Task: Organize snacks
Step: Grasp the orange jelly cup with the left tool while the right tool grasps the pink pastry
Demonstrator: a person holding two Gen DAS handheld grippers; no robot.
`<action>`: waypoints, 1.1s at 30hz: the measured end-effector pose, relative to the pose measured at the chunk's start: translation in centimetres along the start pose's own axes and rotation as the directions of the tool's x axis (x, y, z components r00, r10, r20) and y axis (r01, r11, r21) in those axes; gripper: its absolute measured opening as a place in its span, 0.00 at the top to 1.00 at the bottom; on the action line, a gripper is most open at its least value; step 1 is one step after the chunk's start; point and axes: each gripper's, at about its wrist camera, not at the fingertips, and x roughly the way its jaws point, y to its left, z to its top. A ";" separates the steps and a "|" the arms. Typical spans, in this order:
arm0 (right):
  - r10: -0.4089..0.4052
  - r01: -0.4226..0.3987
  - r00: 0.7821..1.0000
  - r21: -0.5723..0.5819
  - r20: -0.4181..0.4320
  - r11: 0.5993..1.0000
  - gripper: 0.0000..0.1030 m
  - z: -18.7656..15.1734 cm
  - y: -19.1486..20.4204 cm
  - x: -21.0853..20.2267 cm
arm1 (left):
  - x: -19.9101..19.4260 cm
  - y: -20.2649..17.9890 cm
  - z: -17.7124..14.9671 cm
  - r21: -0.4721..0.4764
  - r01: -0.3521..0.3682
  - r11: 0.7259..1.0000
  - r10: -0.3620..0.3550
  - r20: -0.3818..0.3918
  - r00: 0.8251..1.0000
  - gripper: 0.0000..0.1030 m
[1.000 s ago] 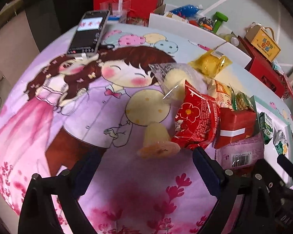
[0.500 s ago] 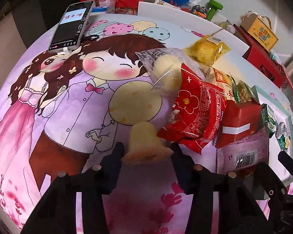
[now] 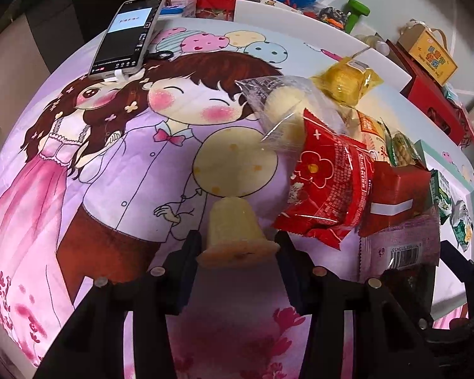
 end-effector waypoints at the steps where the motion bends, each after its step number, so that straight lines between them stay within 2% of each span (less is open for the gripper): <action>1: 0.000 0.000 1.000 -0.002 0.000 1.000 0.00 0.0 0.0 0.0 | 0.0 0.1 -0.1 -0.001 0.000 1.000 0.000 0.000 1.000 0.52; 13: 0.066 -0.066 0.998 -0.014 -0.001 0.998 0.00 -0.1 0.6 -0.1 | 0.0 0.6 0.1 -0.006 -0.003 1.000 0.003 -0.003 1.000 0.52; 19: 0.037 -0.037 0.999 -0.012 -0.020 0.999 0.00 -0.1 0.5 1.1 | 0.1 0.4 0.1 -0.005 -0.004 1.000 0.004 -0.003 1.000 0.52; 26: -0.036 0.035 0.999 -0.046 -0.017 0.998 0.01 -0.2 1.1 2.3 | 0.2 0.3 0.0 -0.007 -0.005 1.000 0.005 -0.004 1.000 0.52; 31: -0.065 0.064 0.998 -0.051 -0.009 0.997 0.08 -0.3 1.2 2.3 | 0.4 0.2 0.0 -0.008 -0.005 1.000 0.005 -0.004 1.000 0.52; 33: -0.079 0.079 0.997 -0.051 -0.006 0.996 0.14 -0.3 1.1 2.3 | 0.5 0.2 0.0 -0.008 -0.005 1.000 0.005 -0.004 1.000 0.52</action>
